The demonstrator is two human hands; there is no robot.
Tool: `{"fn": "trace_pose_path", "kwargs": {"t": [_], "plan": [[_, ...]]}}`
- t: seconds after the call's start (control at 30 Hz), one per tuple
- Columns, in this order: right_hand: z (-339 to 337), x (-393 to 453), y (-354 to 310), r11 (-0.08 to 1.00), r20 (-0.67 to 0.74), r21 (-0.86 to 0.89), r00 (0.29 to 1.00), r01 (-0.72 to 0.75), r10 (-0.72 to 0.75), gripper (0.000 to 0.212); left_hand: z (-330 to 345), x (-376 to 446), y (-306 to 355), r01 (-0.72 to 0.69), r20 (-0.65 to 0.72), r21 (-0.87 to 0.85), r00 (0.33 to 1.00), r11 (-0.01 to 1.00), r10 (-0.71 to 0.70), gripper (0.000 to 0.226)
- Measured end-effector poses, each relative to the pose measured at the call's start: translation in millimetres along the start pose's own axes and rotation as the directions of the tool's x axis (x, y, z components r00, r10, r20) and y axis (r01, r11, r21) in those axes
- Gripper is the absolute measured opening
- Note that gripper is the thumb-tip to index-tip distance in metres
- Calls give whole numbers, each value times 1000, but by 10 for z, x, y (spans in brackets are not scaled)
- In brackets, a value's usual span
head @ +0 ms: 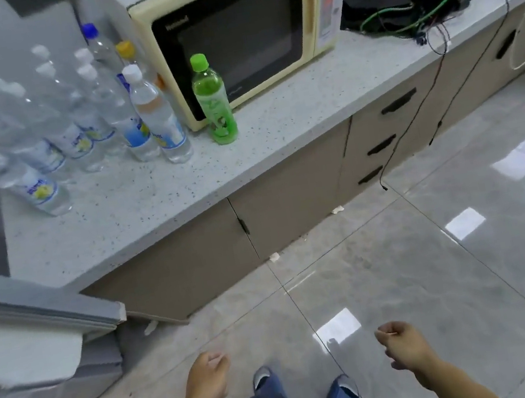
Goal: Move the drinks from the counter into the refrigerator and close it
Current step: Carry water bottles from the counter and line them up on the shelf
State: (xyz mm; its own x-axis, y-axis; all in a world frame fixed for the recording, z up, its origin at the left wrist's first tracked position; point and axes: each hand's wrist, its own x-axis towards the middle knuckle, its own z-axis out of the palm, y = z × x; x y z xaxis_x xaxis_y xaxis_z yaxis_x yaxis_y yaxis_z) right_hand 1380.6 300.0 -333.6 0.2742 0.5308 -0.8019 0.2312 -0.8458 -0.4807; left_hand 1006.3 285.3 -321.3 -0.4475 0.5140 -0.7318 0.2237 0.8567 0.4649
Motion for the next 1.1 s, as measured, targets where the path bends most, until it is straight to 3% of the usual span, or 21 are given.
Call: {"fn": "trace_pose_path", "kwargs": {"t": [0.2,0.37,0.47,0.53,0.67,0.87,1.0,1.1], "plan": [[267,155,-911,982,149,-96,978,163,-148,6,-219,-6,-126,64,-101,-131,992,989,-77,33],[579,91,-1601,956,232,-146,948,254,-217,17,-373,121,47,88,-155,-197,981,976,-120,29],[781,4,-1991,921,238,-180,924,344,-299,6,-441,277,330,34,-158,-210,985,977,-68,28],[948,-62,-2303,879,265,-200,887,433,-377,11,-502,358,597,-19,-155,-257,988,966,-21,25],[1335,-280,-3050,780,345,-176,780,600,-522,9,-732,525,1153,-196,-167,-333,975,922,147,20],[1913,-543,-4017,535,379,-99,529,839,-759,23,-1242,652,2019,-427,-313,-432,897,795,312,23],[2330,-702,-4571,396,353,-2,371,918,-859,54,-1632,692,2562,-508,-533,-535,823,675,197,25],[2634,-802,-4915,393,356,35,356,919,-864,82,-1922,751,2894,-522,-633,-588,773,618,51,35]]}}
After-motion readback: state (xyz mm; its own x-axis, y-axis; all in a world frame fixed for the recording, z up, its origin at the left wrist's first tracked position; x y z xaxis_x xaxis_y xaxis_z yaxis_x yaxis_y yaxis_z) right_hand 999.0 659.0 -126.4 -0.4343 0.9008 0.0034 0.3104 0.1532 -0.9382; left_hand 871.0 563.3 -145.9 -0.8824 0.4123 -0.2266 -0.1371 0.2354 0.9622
